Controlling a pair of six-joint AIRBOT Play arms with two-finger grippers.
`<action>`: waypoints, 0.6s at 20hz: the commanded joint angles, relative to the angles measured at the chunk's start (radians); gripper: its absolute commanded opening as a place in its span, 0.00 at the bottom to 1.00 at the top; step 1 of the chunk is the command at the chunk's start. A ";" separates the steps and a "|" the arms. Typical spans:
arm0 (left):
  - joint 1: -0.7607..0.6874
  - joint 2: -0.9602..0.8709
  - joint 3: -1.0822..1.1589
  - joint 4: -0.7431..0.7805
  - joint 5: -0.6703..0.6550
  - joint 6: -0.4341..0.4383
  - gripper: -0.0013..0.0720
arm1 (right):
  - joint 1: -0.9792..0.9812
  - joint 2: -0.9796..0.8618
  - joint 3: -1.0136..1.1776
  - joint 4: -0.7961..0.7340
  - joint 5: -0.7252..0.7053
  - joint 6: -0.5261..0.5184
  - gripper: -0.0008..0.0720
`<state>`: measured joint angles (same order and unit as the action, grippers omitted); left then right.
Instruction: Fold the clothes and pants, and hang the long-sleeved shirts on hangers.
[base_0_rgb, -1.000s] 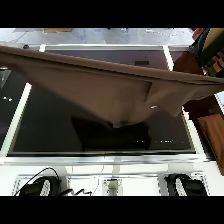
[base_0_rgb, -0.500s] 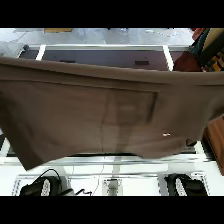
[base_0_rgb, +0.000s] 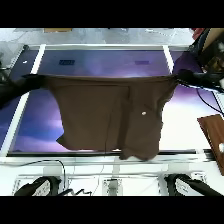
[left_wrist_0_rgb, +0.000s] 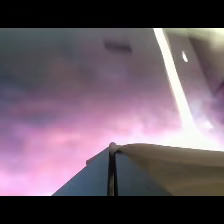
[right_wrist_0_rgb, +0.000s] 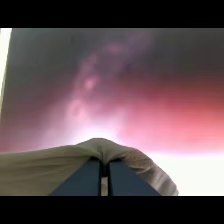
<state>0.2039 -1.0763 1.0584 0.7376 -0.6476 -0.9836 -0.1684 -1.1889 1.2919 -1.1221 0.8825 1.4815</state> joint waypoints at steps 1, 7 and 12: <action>-0.090 -0.256 0.006 -0.051 0.198 0.005 0.04 | 0.001 -0.224 0.000 0.058 -0.181 -0.010 0.03; -0.209 -0.399 0.046 -0.039 0.428 0.005 0.04 | 0.001 -0.315 0.000 0.064 -0.267 -0.011 0.03; -0.211 -0.417 0.042 0.293 0.416 0.005 0.04 | 0.001 -0.328 -0.009 -0.068 -0.113 -0.011 0.03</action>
<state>0.0029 -1.4700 1.1004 0.8402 -0.2604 -0.9787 -0.1680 -1.4998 1.2896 -1.1290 0.6903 1.4704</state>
